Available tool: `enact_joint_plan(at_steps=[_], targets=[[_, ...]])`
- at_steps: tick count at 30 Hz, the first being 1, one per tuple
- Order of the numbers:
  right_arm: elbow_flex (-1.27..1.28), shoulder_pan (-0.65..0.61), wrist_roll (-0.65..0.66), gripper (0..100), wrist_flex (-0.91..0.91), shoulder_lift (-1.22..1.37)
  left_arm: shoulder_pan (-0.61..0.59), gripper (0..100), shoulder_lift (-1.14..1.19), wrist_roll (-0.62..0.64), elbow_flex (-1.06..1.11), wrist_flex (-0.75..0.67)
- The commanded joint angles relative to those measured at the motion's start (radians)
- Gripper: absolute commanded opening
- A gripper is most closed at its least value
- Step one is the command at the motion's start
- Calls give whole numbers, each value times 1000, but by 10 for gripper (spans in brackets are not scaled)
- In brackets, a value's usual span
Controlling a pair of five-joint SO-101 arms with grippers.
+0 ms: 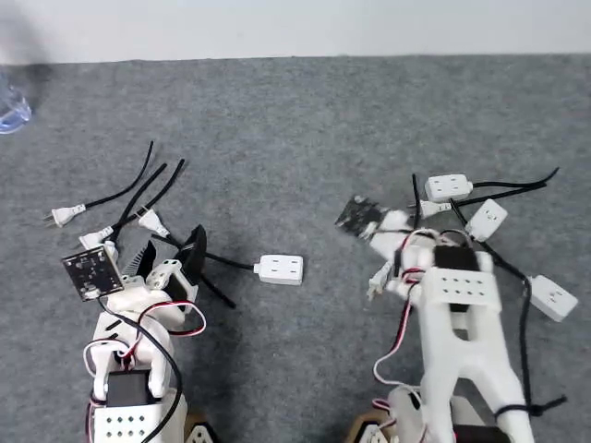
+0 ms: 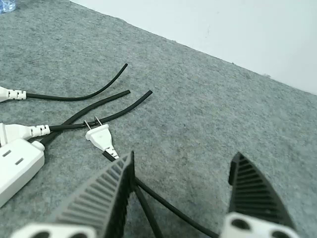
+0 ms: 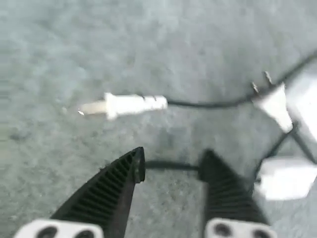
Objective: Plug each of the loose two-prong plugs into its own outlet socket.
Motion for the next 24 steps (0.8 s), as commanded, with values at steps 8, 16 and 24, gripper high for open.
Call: enact_joint_plan(at_steps=[8, 16, 24], targets=[[38, -116, 126, 8, -84, 15, -3, 294, 0, 3, -12, 2], [-64, -119, 123, 8, -162, 315, -3, 294, 0, 3, -12, 2], [-184, -140, 49, 8, -171, 427, -3, 294, 0, 3, -12, 2]])
